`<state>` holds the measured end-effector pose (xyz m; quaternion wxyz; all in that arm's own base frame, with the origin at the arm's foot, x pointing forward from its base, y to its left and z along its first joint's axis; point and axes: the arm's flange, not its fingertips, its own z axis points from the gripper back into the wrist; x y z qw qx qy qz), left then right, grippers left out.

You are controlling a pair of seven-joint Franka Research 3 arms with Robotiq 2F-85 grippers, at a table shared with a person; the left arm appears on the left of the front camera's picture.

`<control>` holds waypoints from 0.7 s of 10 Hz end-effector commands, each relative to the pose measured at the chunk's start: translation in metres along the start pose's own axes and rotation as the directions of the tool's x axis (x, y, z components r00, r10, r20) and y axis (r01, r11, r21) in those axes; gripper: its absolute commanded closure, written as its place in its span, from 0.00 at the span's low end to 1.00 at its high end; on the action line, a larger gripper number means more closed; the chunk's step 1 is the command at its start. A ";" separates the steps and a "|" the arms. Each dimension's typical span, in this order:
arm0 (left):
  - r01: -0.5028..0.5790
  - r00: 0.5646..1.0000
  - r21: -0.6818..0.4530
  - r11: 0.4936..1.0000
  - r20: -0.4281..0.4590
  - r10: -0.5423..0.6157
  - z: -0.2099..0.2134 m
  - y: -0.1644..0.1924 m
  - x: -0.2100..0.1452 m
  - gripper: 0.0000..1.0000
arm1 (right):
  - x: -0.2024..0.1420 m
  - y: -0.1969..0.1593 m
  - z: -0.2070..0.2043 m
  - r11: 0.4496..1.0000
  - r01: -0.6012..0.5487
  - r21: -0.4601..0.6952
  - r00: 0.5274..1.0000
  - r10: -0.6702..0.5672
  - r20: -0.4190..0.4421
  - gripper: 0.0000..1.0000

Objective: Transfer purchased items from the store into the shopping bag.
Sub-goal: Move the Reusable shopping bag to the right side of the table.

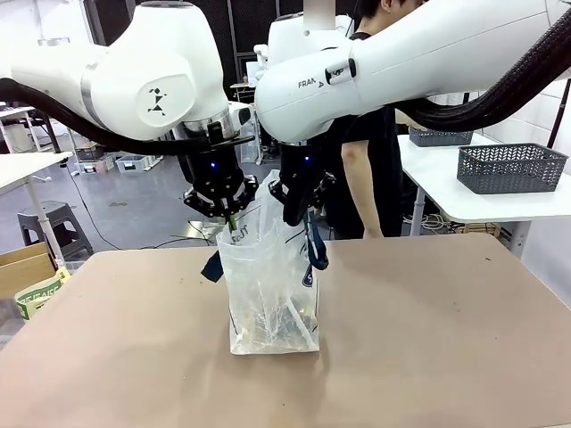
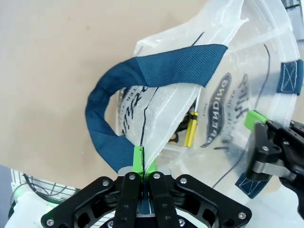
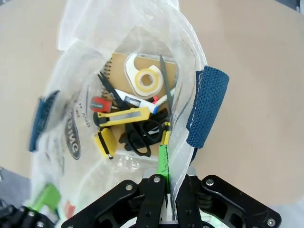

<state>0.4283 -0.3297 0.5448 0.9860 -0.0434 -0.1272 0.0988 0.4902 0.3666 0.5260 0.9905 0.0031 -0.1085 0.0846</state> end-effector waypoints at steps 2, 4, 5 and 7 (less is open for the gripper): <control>-0.004 0.999 -0.094 0.996 -0.053 -0.001 -0.006 0.000 0.001 1.00 | 0.007 0.002 -0.011 0.993 0.118 0.004 0.993 -0.118 0.030 1.00; -0.006 1.000 -0.040 0.999 -0.025 0.005 -0.004 -0.006 -0.001 1.00 | 0.003 0.002 -0.003 0.998 0.063 0.011 0.998 -0.063 0.011 1.00; -0.006 1.000 -0.040 0.999 -0.025 0.005 -0.004 -0.006 -0.001 1.00 | 0.003 0.002 -0.003 0.998 0.063 0.011 0.998 -0.063 0.011 1.00; 0.016 0.999 -0.083 0.996 -0.034 -0.019 -0.005 -0.010 0.000 1.00 | 0.005 0.000 -0.006 0.992 0.119 0.030 0.993 -0.119 -0.005 1.00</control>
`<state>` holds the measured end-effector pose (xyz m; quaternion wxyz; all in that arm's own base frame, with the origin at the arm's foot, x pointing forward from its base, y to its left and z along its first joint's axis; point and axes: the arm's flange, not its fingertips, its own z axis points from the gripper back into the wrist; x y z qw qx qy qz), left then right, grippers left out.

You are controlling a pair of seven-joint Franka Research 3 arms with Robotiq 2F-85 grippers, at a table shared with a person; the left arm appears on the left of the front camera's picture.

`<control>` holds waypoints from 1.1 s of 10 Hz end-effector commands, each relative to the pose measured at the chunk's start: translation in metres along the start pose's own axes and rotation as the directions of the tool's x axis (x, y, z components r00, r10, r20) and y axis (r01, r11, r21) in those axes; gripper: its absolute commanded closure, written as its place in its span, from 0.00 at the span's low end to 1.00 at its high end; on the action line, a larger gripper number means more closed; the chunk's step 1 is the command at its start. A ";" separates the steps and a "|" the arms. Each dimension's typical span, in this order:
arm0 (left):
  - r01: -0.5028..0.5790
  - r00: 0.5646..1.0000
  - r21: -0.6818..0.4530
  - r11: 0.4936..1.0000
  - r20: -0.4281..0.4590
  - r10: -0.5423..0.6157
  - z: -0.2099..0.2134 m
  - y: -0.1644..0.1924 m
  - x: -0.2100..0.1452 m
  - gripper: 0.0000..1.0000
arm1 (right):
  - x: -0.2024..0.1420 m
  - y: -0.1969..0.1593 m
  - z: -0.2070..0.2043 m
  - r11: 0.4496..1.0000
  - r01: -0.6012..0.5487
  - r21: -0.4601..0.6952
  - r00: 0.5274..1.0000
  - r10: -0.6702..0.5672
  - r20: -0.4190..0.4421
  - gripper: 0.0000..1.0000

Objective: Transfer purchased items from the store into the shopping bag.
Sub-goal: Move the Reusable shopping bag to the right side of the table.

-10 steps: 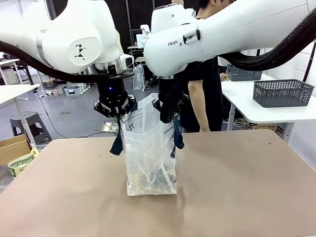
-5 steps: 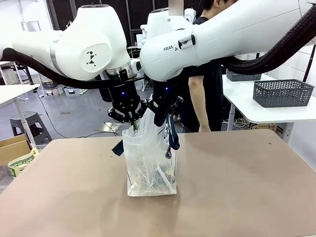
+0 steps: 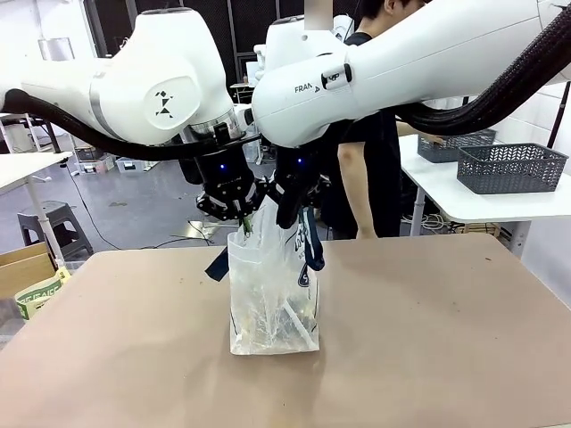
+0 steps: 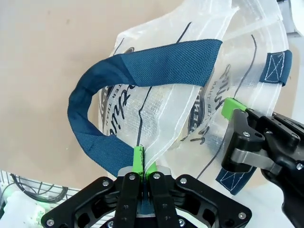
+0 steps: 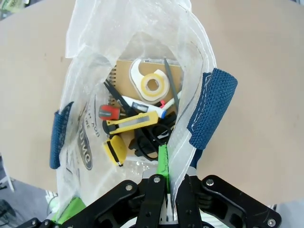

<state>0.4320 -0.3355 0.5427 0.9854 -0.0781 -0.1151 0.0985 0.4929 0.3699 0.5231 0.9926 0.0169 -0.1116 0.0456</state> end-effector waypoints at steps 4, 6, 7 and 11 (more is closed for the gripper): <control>0.047 0.998 -0.072 0.996 -0.033 -0.049 -0.007 -0.014 -0.008 1.00 | 0.005 0.000 -0.004 0.994 0.107 0.014 0.994 -0.107 -0.008 1.00; 0.034 0.999 -0.098 0.995 -0.038 -0.038 -0.006 -0.013 -0.008 1.00 | 0.007 0.005 -0.009 0.993 0.119 0.022 0.993 -0.119 -0.002 1.00; 0.023 0.999 -0.111 0.994 -0.039 -0.027 -0.005 -0.011 -0.008 1.00 | 0.009 0.007 -0.010 0.992 0.122 0.033 0.992 -0.122 0.009 1.00; 0.012 0.999 -0.127 0.992 -0.047 -0.018 -0.002 -0.010 -0.008 1.00 | 0.025 0.016 -0.018 0.993 0.094 0.064 0.995 -0.097 0.036 1.00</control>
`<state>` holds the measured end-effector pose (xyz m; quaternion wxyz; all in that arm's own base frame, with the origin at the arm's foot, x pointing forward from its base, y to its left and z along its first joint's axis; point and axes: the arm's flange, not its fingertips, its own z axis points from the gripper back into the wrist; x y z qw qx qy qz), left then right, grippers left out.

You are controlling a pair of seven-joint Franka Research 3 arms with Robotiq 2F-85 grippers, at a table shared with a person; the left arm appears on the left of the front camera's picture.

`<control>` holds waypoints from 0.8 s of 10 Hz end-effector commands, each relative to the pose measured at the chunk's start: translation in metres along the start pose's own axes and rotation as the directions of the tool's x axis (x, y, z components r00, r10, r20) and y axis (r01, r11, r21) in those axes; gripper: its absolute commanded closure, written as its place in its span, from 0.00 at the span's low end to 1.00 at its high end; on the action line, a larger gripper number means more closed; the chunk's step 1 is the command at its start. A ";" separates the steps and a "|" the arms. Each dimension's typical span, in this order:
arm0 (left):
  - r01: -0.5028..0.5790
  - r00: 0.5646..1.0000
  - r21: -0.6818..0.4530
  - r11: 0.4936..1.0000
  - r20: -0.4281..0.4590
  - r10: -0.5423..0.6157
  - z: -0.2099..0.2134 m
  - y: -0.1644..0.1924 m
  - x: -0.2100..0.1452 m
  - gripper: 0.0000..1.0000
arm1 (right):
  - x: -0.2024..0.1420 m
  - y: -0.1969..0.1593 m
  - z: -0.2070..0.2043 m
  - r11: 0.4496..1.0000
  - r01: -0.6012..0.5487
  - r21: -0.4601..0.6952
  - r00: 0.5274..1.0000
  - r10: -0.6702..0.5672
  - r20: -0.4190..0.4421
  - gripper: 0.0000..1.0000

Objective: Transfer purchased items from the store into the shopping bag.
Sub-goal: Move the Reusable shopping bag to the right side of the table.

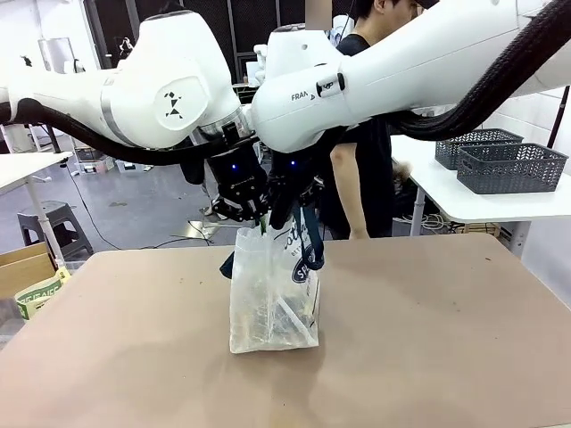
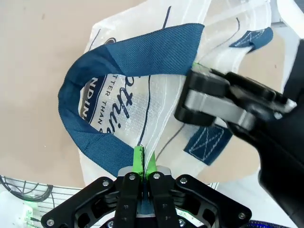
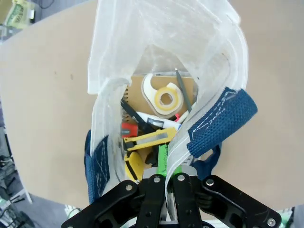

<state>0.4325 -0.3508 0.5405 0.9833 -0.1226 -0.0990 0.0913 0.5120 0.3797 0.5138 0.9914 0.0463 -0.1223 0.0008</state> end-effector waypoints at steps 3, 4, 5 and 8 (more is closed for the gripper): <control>0.023 1.000 -0.073 0.997 -0.002 -0.023 0.009 0.005 -0.007 0.90 | 0.007 0.009 -0.004 1.000 -0.012 0.029 1.000 0.012 0.017 1.00; 0.027 1.000 -0.097 0.995 -0.005 -0.027 0.012 0.004 -0.008 0.70 | 0.007 0.009 -0.002 0.999 -0.014 0.031 1.000 0.013 0.019 1.00; 0.029 1.000 -0.114 0.993 -0.001 -0.029 0.015 0.004 -0.008 0.50 | 0.007 0.009 -0.002 0.999 -0.020 0.032 1.000 0.019 0.017 1.00; 0.000 0.998 -0.198 0.980 -0.055 -0.011 0.019 0.006 -0.007 0.00 | 0.006 0.008 -0.001 0.999 -0.028 0.027 1.000 0.028 0.014 1.00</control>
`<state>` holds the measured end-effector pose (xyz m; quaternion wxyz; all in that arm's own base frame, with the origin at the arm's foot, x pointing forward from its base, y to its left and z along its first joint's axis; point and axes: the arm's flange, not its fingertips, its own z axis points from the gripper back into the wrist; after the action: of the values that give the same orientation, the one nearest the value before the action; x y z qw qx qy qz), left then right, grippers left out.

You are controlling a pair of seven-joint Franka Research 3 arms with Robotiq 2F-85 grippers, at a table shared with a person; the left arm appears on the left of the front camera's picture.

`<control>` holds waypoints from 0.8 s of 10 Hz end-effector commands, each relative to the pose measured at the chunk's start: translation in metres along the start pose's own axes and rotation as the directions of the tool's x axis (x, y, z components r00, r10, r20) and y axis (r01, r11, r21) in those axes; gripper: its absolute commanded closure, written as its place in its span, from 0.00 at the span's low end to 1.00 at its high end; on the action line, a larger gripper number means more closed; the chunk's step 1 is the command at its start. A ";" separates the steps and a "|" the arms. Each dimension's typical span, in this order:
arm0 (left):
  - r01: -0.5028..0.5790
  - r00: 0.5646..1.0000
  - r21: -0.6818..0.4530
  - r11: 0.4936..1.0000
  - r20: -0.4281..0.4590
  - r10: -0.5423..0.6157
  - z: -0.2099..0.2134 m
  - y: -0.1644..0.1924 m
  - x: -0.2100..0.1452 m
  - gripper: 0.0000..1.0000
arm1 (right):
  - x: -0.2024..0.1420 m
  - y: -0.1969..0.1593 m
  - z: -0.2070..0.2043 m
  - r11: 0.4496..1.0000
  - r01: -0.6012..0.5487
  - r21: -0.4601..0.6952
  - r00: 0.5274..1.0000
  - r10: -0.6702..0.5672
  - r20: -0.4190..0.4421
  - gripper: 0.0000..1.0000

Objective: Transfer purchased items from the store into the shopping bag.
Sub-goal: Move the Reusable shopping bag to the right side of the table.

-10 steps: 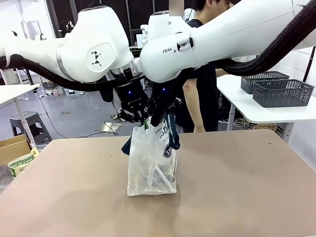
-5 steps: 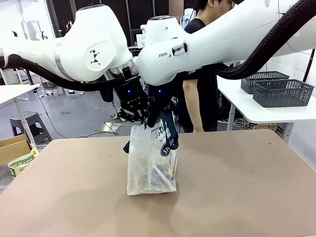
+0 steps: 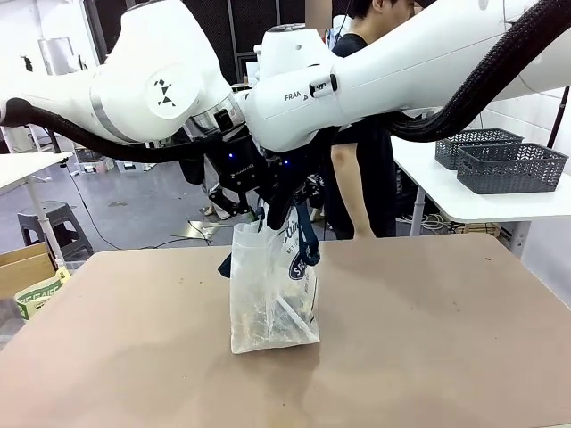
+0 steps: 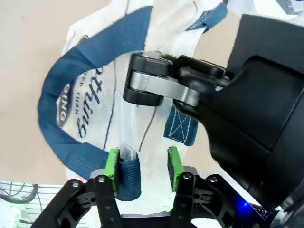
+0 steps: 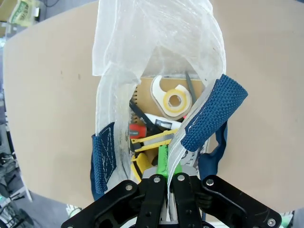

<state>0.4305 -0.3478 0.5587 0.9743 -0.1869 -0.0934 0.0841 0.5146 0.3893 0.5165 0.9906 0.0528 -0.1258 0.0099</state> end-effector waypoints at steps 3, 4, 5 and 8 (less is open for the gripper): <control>-0.013 0.998 -0.127 0.992 -0.060 0.005 0.003 0.010 -0.008 0.00 | 0.002 -0.001 -0.003 1.000 -0.020 0.015 1.000 0.020 0.002 1.00; -0.009 0.998 -0.139 0.990 -0.066 0.000 0.002 0.010 -0.008 0.00 | 0.002 -0.001 -0.003 1.000 -0.021 0.017 1.000 0.021 0.001 1.00; 0.000 0.998 -0.129 0.992 -0.066 -0.009 0.000 0.010 -0.008 0.00 | 0.001 -0.001 -0.003 1.000 -0.023 0.018 1.000 0.023 0.001 1.00; 0.080 0.994 -0.054 0.995 -0.068 -0.084 -0.012 0.006 -0.020 0.00 | 0.000 0.001 -0.004 0.999 -0.030 0.025 1.000 0.030 -0.001 1.00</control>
<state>0.4254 -0.3463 0.5455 0.9707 -0.2230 -0.0643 0.0622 0.5131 0.3913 0.5164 0.9905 0.0519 -0.1259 0.0193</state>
